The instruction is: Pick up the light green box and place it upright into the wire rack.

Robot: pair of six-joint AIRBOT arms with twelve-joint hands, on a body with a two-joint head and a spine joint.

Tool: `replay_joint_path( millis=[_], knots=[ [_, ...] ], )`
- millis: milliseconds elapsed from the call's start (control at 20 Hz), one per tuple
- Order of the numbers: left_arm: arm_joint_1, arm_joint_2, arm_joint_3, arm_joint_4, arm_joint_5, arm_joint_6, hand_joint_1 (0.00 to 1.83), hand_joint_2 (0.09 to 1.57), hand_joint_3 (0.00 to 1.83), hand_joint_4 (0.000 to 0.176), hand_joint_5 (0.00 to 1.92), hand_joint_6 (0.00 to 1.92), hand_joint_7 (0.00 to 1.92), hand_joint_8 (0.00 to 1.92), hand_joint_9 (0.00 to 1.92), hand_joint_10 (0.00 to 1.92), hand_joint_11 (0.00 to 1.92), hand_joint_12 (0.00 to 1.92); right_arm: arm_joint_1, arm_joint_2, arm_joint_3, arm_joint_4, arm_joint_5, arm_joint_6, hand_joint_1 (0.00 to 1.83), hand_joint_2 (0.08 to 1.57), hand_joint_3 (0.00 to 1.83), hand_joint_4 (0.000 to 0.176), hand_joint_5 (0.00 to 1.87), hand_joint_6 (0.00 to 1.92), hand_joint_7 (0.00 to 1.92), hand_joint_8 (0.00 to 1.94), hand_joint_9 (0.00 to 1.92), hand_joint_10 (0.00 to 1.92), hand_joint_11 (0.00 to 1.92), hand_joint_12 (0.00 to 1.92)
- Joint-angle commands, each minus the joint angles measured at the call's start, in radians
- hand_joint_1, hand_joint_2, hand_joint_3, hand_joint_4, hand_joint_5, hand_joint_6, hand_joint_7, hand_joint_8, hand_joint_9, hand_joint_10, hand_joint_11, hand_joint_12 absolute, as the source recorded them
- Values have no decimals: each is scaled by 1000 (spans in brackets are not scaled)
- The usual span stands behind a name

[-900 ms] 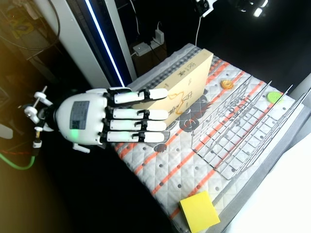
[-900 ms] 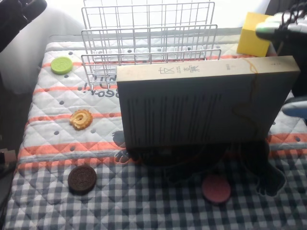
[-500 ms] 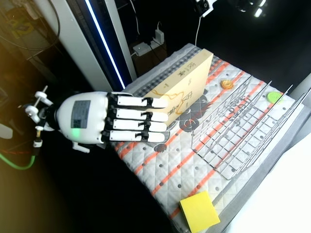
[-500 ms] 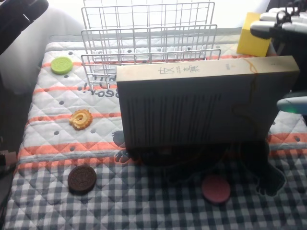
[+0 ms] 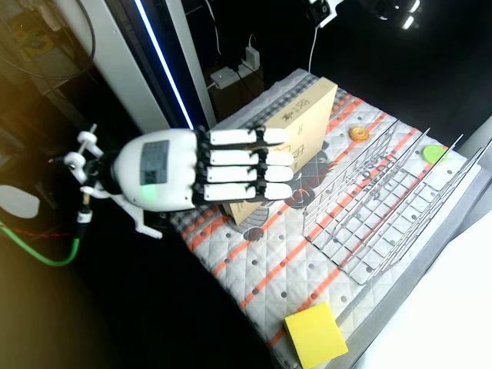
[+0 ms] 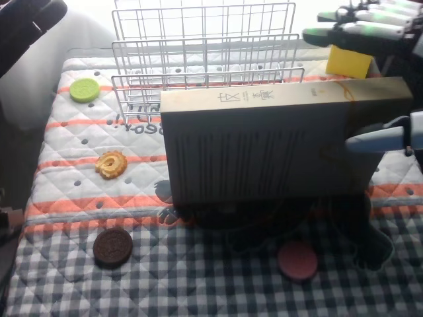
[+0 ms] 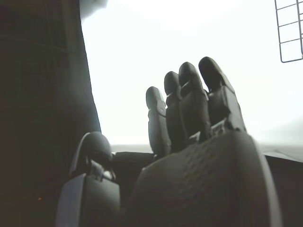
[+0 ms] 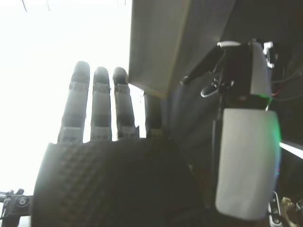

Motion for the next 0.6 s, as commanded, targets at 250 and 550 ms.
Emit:
replay_joint_path(
  millis=[250, 550],
  knots=[
    [-8, -6, 7, -15, -128, -6, 360, 1110, 0, 63, 473, 0, 371, 0, 361, 0, 0, 730, 50, -51, 36, -32, -18, 40, 870, 930, 0, 103, 294, 3, 223, 3, 169, 0, 10, 426],
    [-6, -7, 6, -16, -132, -6, 404, 1123, 2, 58, 496, 3, 360, 3, 328, 3, 0, 690, 39, -69, 36, -31, -34, 49, 1299, 1006, 0, 0, 851, 16, 1229, 411, 1236, 161, 692, 1228]
  ],
)
